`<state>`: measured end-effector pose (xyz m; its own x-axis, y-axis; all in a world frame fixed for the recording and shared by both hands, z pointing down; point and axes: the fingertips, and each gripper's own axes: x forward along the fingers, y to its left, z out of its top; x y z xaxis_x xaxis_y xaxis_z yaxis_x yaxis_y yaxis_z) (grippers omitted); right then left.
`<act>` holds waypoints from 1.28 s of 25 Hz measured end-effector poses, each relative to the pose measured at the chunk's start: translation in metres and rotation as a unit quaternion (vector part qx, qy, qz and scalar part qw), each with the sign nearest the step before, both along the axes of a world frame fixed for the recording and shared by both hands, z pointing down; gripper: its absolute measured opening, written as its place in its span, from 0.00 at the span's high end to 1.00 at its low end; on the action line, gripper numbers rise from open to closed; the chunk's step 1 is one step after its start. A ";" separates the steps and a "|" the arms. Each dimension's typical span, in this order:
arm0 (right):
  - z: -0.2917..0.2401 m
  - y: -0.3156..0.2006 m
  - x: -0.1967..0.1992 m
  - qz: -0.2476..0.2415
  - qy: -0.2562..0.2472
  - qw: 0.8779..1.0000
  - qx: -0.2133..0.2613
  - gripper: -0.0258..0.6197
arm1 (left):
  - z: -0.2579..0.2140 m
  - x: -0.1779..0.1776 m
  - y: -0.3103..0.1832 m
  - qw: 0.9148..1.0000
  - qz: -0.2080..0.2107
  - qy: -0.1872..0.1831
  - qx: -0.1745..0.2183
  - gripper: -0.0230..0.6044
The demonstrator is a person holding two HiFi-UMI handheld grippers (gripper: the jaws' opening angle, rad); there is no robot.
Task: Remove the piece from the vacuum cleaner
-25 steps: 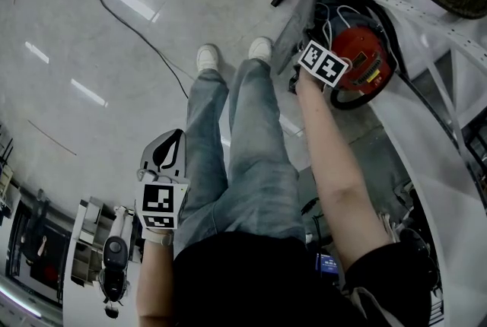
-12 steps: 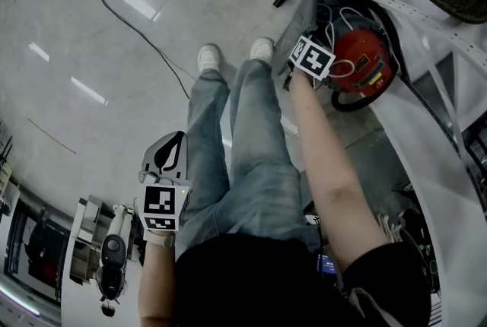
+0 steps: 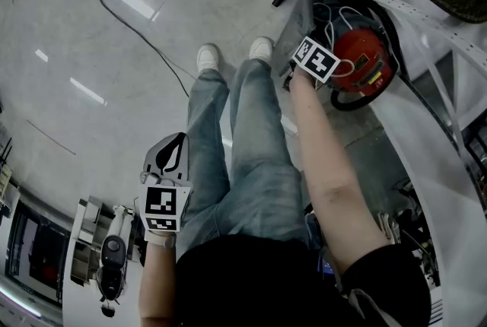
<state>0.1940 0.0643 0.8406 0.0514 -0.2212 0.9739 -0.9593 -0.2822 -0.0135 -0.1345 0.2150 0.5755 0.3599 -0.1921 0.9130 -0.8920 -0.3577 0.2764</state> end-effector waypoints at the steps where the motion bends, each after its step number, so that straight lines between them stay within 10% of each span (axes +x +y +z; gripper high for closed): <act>1: 0.000 0.000 0.000 0.010 -0.010 1.000 0.007 0.89 | 0.001 0.001 0.000 1.000 0.001 0.001 0.000 0.93; 11: 0.001 -0.002 -0.006 0.056 -0.104 0.992 0.048 0.89 | 0.005 0.002 0.005 1.000 0.002 0.005 -0.003 0.93; 20: -0.008 -0.044 -0.139 -0.049 -0.198 0.976 0.072 0.89 | -0.002 -0.006 0.003 1.000 -0.003 -0.003 0.007 0.93; 32: -0.091 -0.034 -0.214 -0.141 -0.254 0.953 0.084 0.89 | -0.031 -0.031 -0.005 0.997 -0.065 0.004 0.051 0.93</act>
